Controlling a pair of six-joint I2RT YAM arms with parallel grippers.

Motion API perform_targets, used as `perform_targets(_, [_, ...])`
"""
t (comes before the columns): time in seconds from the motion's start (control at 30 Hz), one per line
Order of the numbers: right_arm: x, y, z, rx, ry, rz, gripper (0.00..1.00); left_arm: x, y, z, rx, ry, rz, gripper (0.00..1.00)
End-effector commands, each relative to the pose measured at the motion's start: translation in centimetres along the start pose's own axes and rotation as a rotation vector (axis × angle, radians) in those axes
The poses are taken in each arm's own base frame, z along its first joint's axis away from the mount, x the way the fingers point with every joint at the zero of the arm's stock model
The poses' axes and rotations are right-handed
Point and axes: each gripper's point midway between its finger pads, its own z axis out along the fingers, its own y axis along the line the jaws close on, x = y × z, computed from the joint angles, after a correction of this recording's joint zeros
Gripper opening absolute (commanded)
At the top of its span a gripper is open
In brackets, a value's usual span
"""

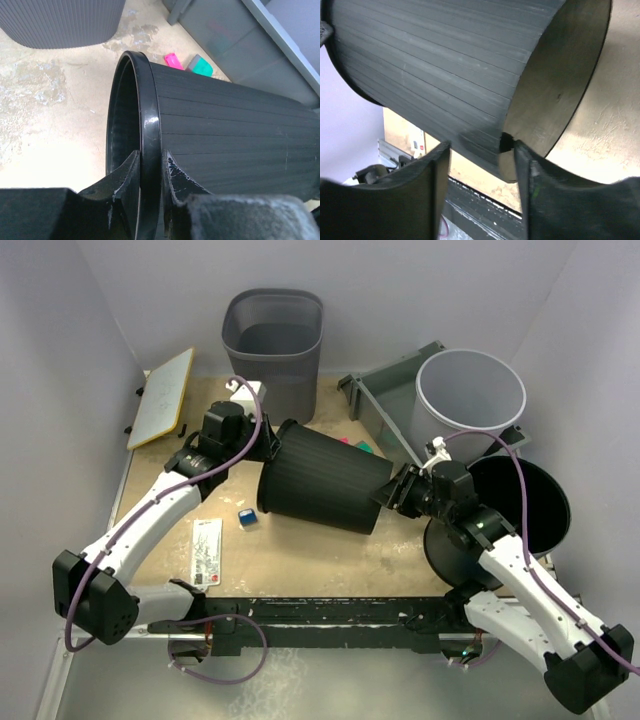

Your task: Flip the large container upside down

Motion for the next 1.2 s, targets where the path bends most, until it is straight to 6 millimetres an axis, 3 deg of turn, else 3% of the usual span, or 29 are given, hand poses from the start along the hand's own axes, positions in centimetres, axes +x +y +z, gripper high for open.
perform_targets(0.0, [-3.0,5.7,-1.5,-0.247,-0.116,-0.009,0.41,7.0,2.9,1.1,-0.091,0.219,-0.001,0.0])
perform_targets(0.23, [-3.8,11.2,-3.4,-0.485,-0.098,-0.067,0.36,8.3,3.2,1.7,-0.091,0.249,0.003,0.0])
perform_targets(0.53, [-5.4,15.4,-4.5,-0.635,-0.103,-0.126,0.37,9.8,3.8,3.0,-0.121,0.27,-0.056,0.05])
perform_targets(0.63, [-5.9,16.2,-4.0,-0.657,-0.113,-0.13,0.37,10.4,3.2,4.1,-0.093,0.274,-0.106,0.05])
perform_targets(0.93, [-6.6,18.6,-3.3,-0.722,-0.11,-0.156,0.39,9.4,3.4,5.7,-0.112,0.215,-0.158,0.06])
perform_targets(1.17, [-6.0,19.0,-2.3,-0.729,-0.094,-0.157,0.4,10.2,3.3,6.8,-0.106,0.227,-0.187,0.06])
